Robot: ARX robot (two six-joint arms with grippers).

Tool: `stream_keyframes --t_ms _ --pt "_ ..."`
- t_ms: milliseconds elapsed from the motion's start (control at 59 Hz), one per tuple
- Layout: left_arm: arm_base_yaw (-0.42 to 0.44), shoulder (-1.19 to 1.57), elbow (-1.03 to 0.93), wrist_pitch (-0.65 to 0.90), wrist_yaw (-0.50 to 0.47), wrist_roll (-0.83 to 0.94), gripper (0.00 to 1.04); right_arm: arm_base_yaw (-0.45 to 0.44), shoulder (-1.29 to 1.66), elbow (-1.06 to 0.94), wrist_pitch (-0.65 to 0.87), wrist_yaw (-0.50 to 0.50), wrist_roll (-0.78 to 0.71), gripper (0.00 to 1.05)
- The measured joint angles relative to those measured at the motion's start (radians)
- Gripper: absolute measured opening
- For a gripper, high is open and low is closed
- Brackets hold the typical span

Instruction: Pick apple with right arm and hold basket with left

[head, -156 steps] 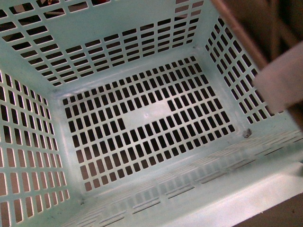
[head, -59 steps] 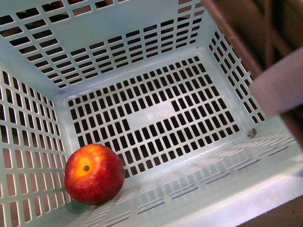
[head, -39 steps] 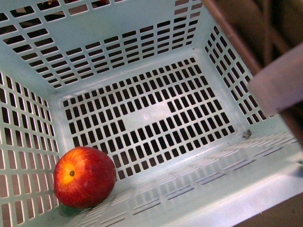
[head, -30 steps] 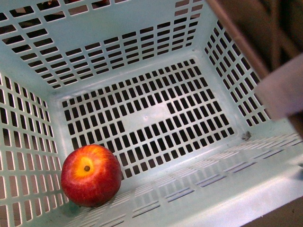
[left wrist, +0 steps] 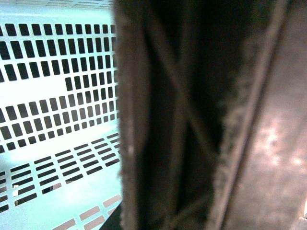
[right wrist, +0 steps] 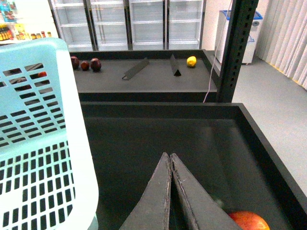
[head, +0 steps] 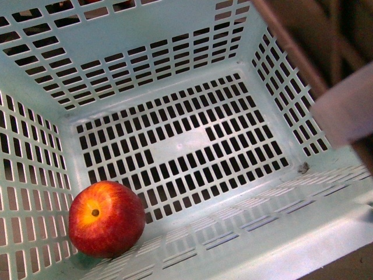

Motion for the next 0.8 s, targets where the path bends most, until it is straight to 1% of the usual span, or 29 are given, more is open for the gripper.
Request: stream_keyframes --t_ms 102,220,492,508,610,644,695,729,763,797 --pt "0.000 0.000 0.000 0.000 -0.001 0.000 0.15 0.000 -0.024 0.000 -0.026 0.000 0.000 0.02" --pt "0.000 0.000 0.000 0.000 0.000 0.000 0.15 0.000 -0.143 0.000 -0.174 0.000 0.000 0.02" --pt "0.000 0.000 0.000 0.000 0.000 -0.002 0.15 0.000 -0.184 0.000 -0.190 0.000 0.000 0.02" --pt "0.000 0.000 0.000 0.000 0.000 -0.002 0.15 0.000 -0.184 0.000 -0.190 0.000 0.000 0.04" --pt "0.000 0.000 0.000 0.000 -0.003 0.001 0.15 0.000 -0.184 0.000 -0.190 0.000 0.000 0.25" --pt "0.000 0.000 0.000 0.000 -0.003 0.001 0.15 0.000 -0.184 0.000 -0.190 0.000 0.000 0.29" --pt "0.000 0.000 0.000 0.000 -0.002 0.000 0.15 0.000 -0.184 0.000 -0.190 0.000 0.000 0.37" --pt "0.000 0.000 0.000 0.000 -0.002 0.000 0.15 0.000 -0.184 0.000 -0.190 0.000 0.000 0.41" --pt "0.000 0.000 0.000 0.000 -0.003 0.000 0.15 0.000 -0.184 0.000 -0.190 0.000 0.000 0.48" --pt "0.000 0.000 0.000 0.000 -0.003 0.000 0.15 0.000 -0.184 0.000 -0.190 0.000 0.000 0.52"
